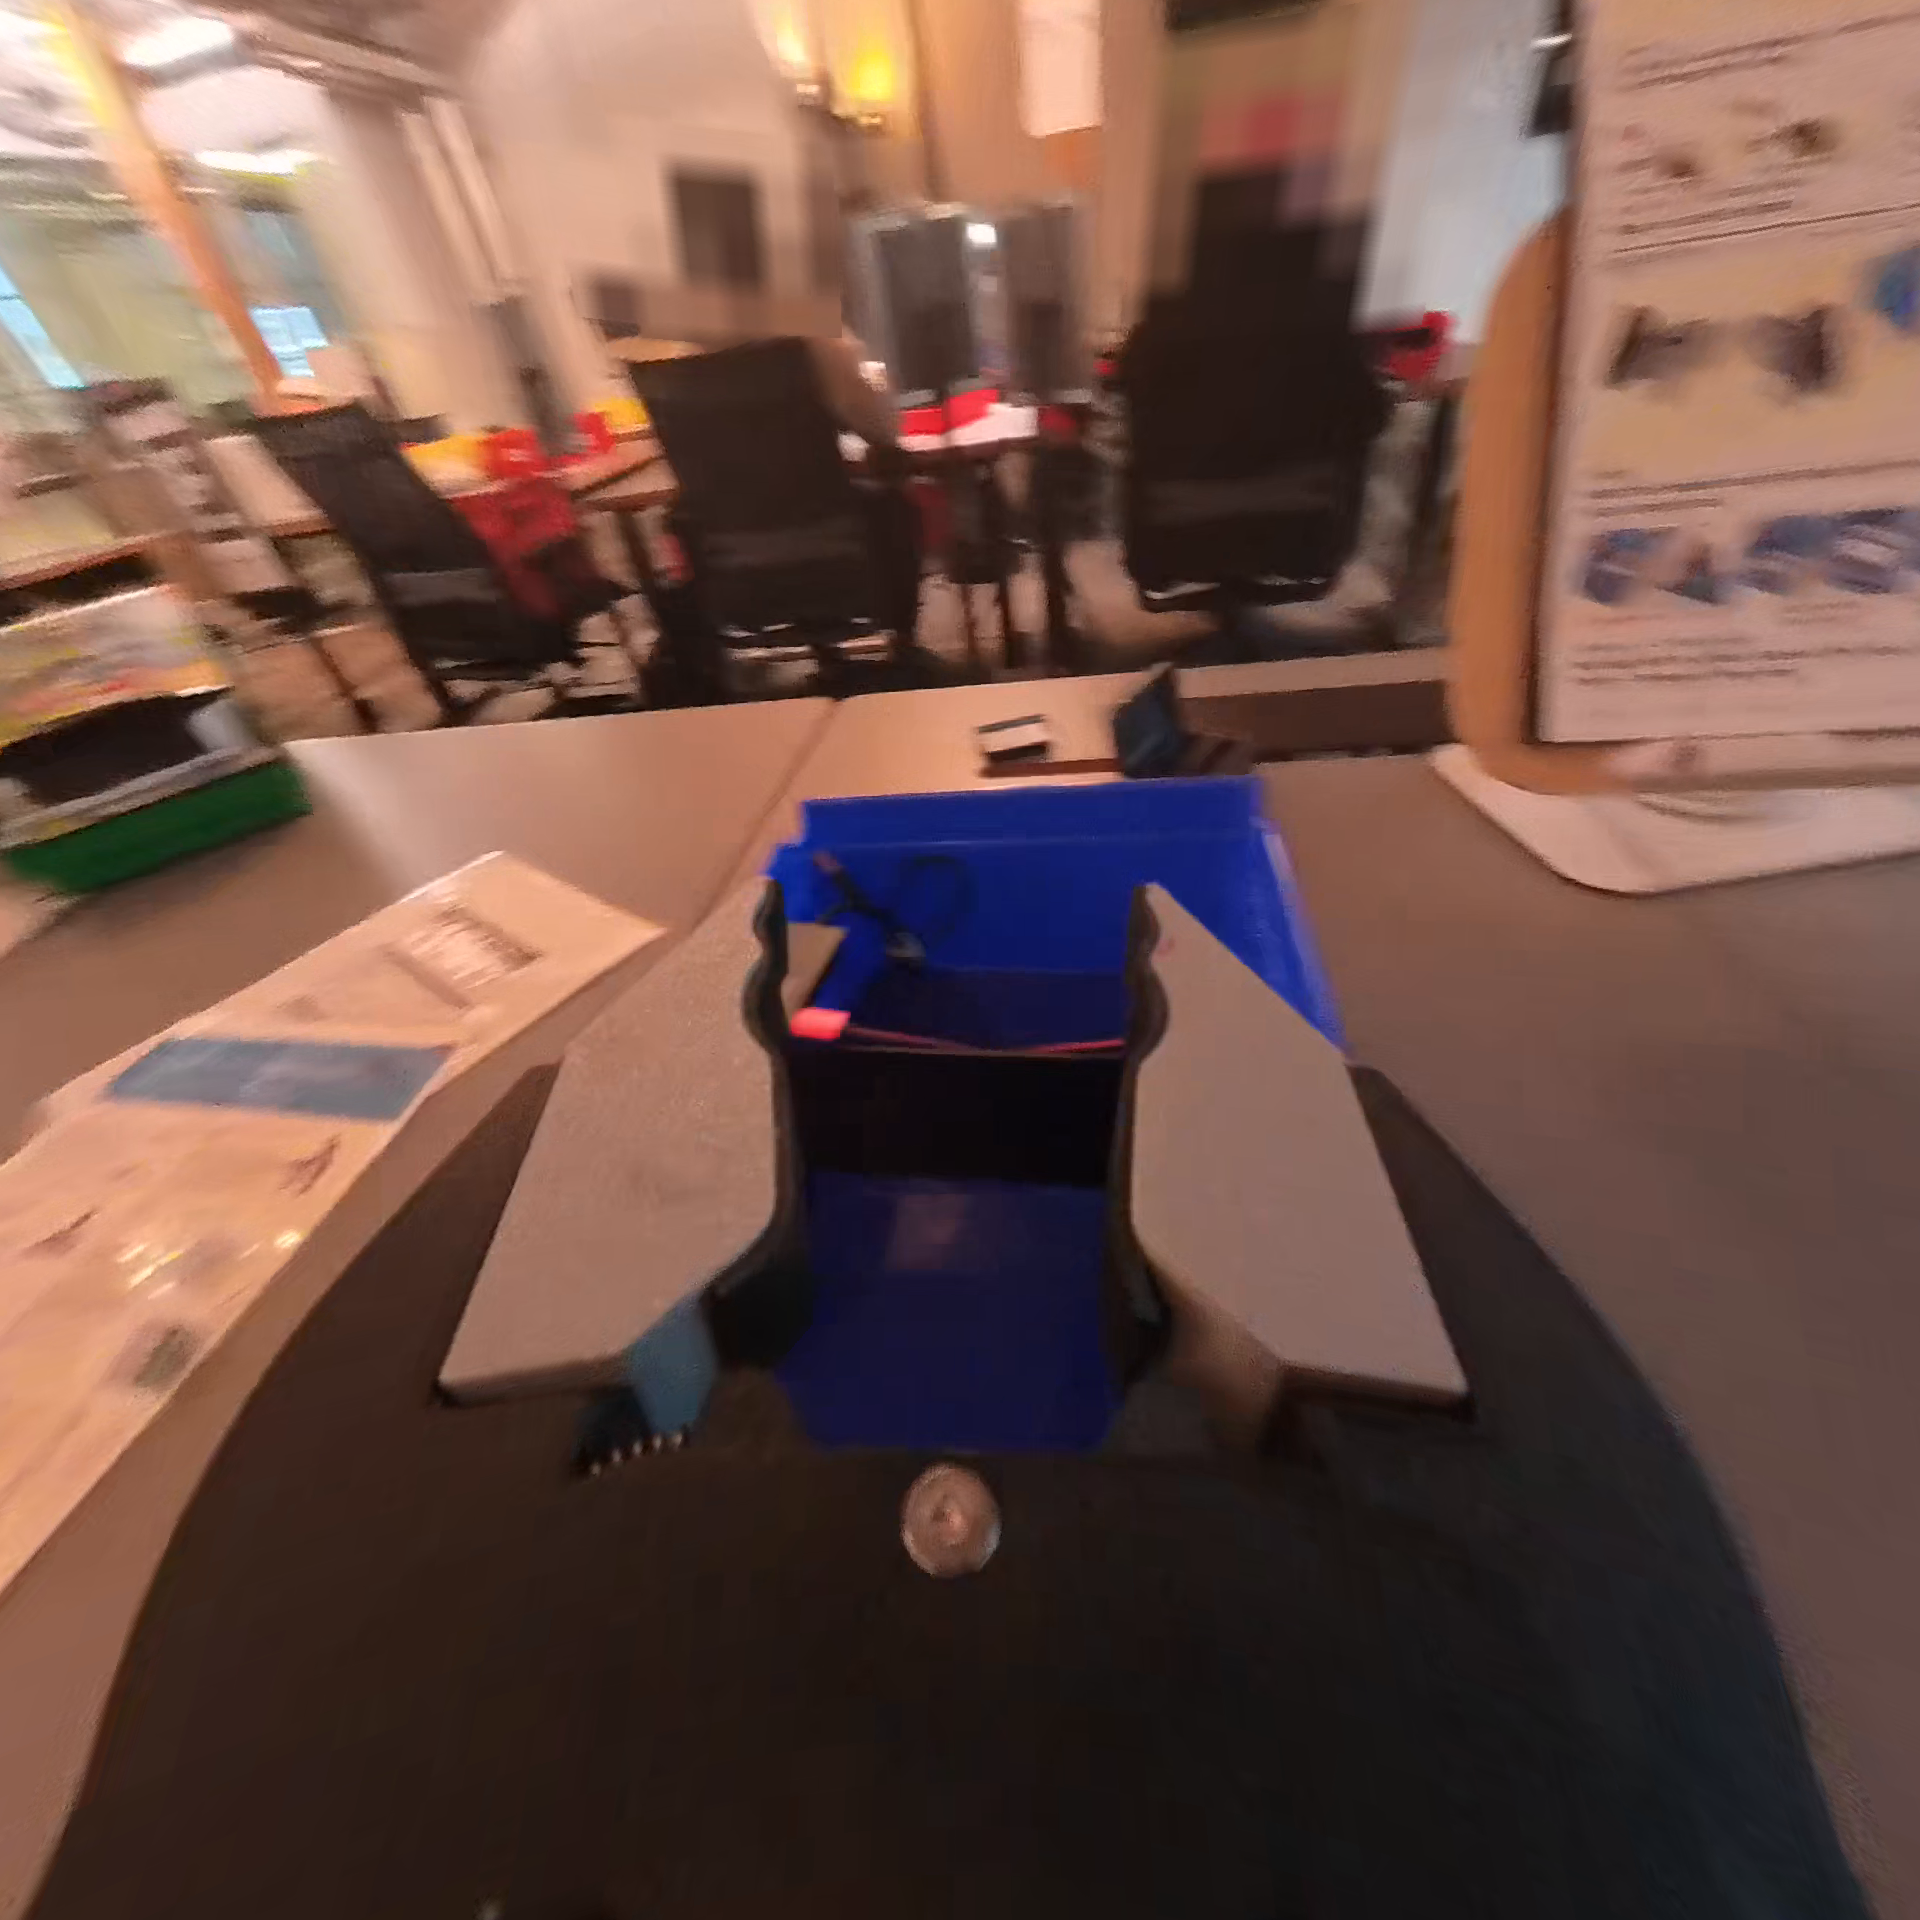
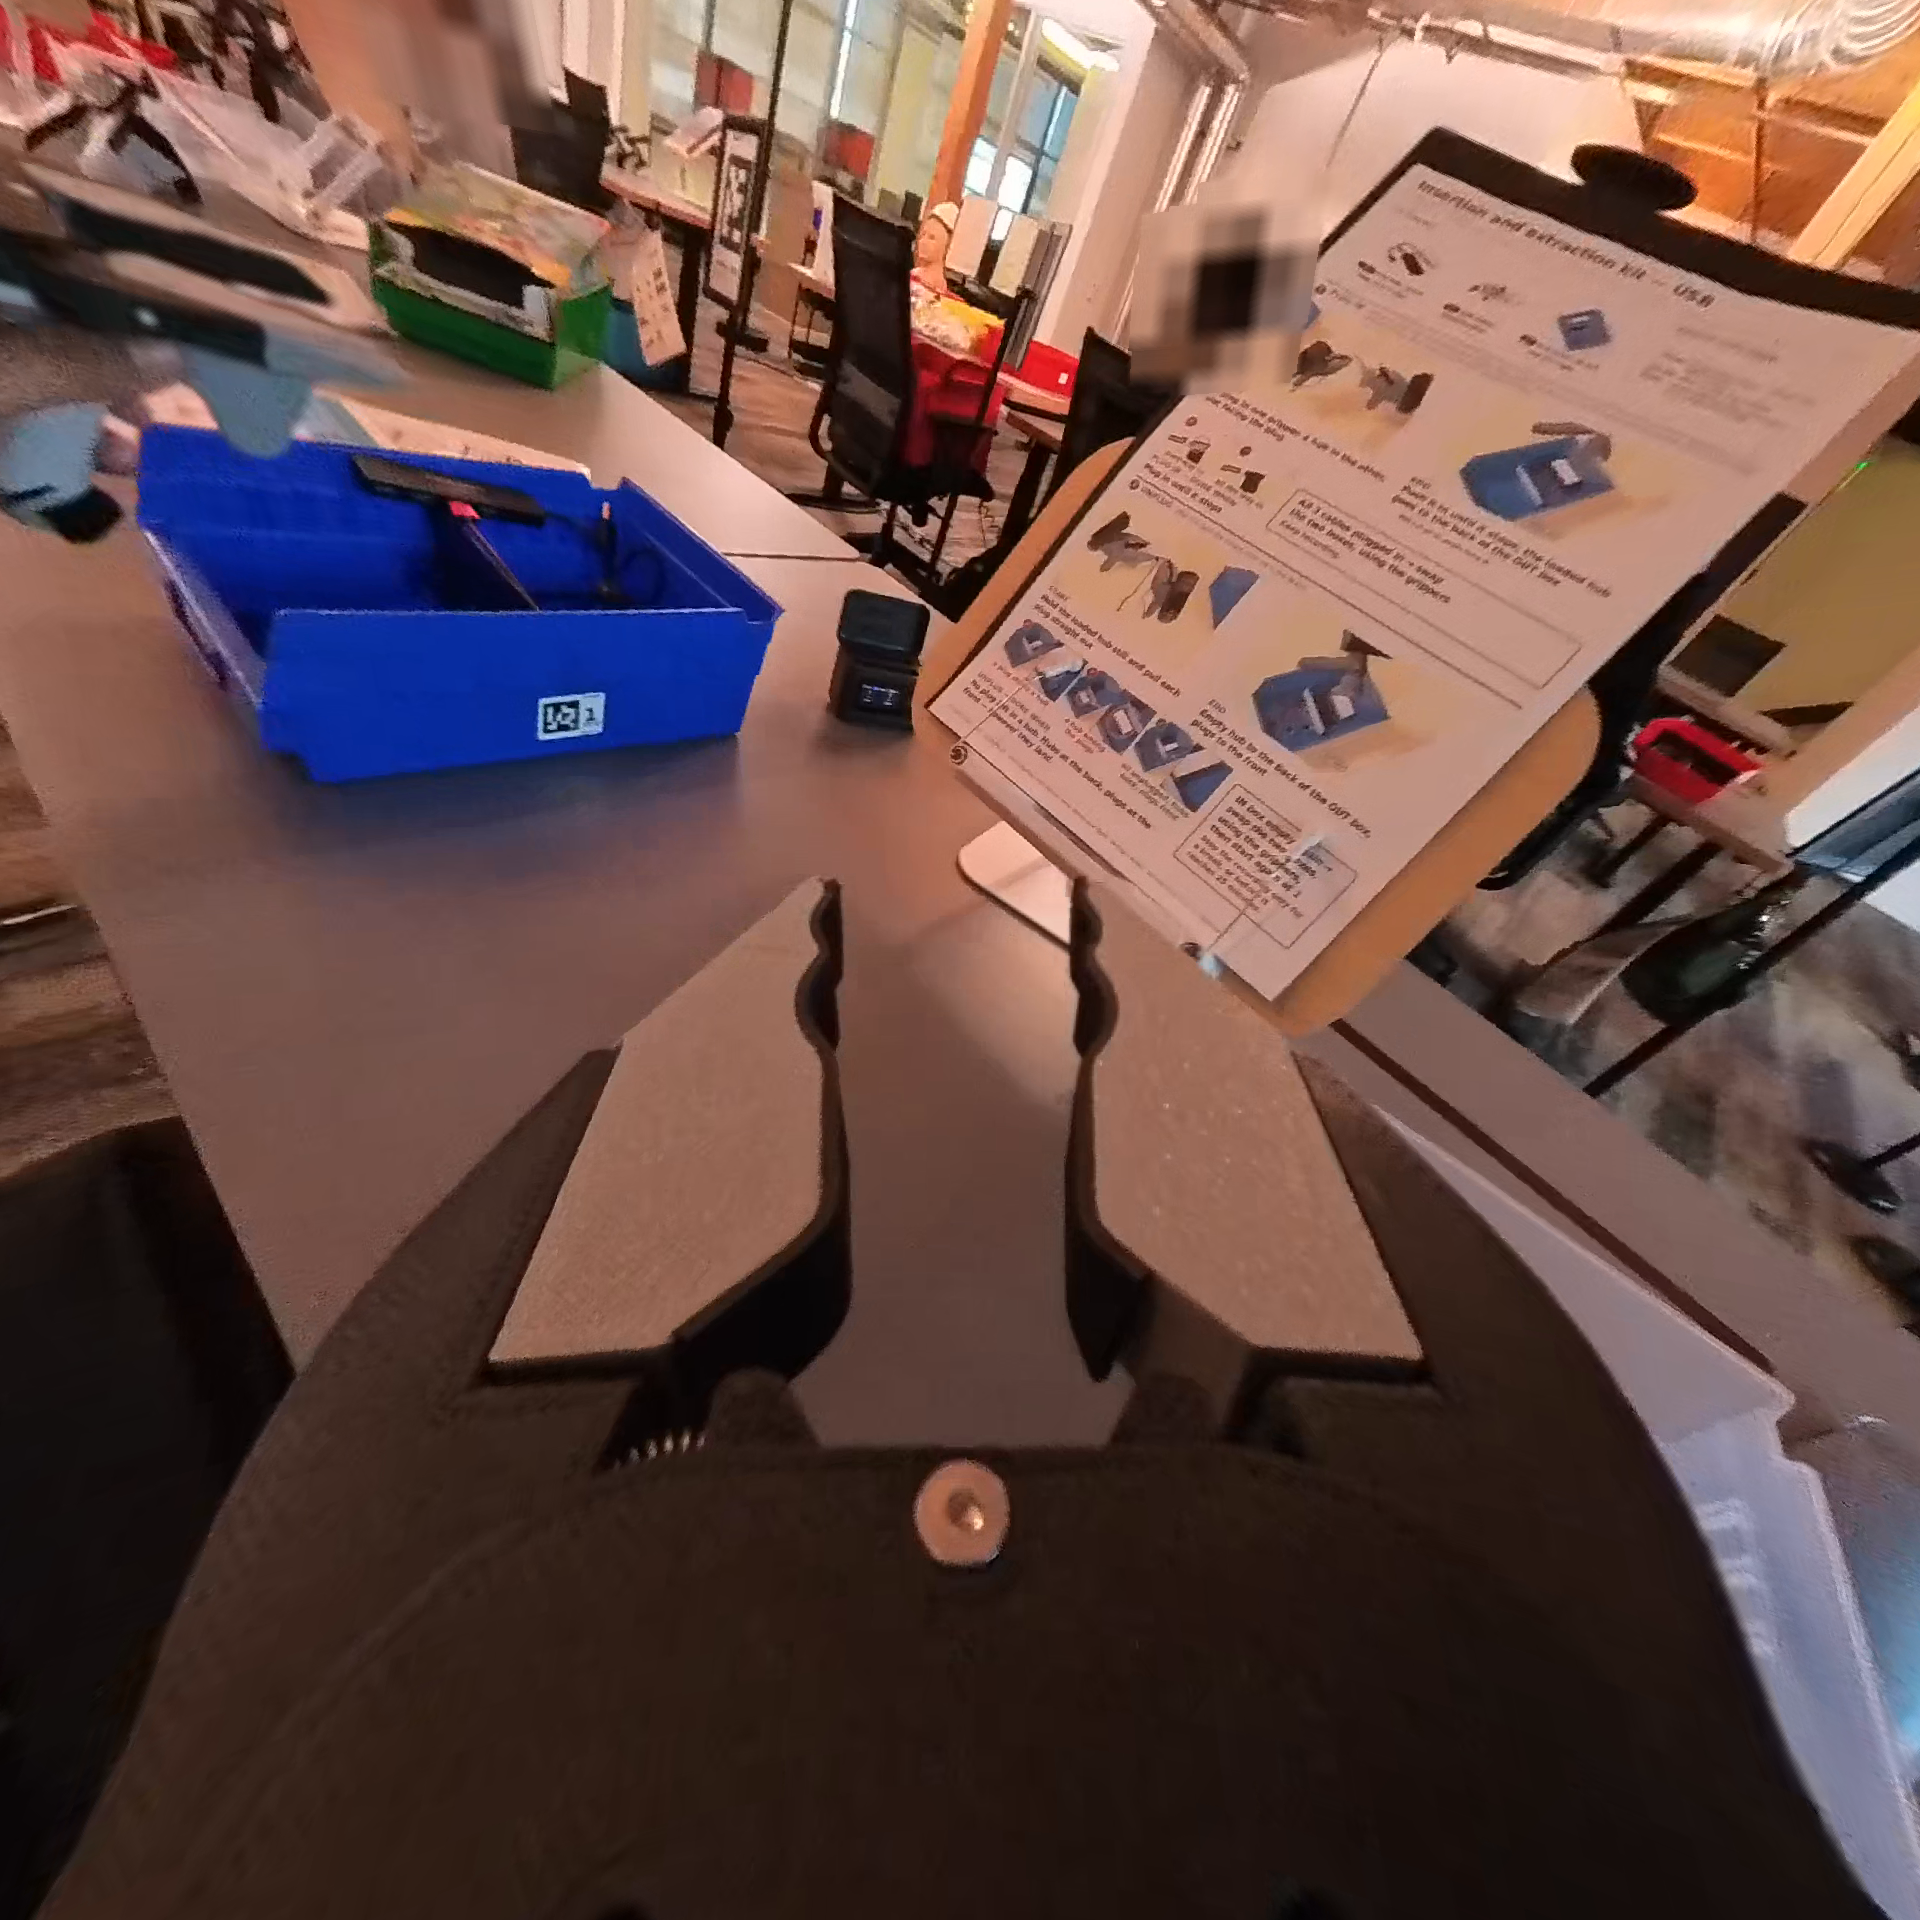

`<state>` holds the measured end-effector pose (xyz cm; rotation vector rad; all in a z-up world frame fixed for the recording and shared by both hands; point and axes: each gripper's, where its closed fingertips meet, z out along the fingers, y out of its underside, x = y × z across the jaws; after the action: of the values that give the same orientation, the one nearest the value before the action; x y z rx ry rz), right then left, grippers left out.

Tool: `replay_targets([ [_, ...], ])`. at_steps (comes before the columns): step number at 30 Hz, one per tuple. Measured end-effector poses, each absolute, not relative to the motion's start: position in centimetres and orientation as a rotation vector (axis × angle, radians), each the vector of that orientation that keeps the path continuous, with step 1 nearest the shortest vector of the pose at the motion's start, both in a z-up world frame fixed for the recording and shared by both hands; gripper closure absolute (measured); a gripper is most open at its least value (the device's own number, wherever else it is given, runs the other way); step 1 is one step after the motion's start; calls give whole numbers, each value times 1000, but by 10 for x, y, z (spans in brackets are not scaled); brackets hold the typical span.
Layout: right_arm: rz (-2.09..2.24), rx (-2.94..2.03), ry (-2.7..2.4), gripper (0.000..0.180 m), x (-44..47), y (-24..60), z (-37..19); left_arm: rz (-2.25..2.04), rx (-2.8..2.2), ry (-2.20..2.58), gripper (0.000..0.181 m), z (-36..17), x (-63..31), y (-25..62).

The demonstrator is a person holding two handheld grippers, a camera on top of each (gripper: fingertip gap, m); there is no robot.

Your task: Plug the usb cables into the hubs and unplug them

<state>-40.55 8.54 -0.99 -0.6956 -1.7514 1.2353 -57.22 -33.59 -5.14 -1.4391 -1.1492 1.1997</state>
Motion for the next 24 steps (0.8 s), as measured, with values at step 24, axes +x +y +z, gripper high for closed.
replay_targets([
  [24, 1280, -693, -1806, 141, -410, 86, -20, 1314, -2760, -820, 119, -140, -629, -404],
])
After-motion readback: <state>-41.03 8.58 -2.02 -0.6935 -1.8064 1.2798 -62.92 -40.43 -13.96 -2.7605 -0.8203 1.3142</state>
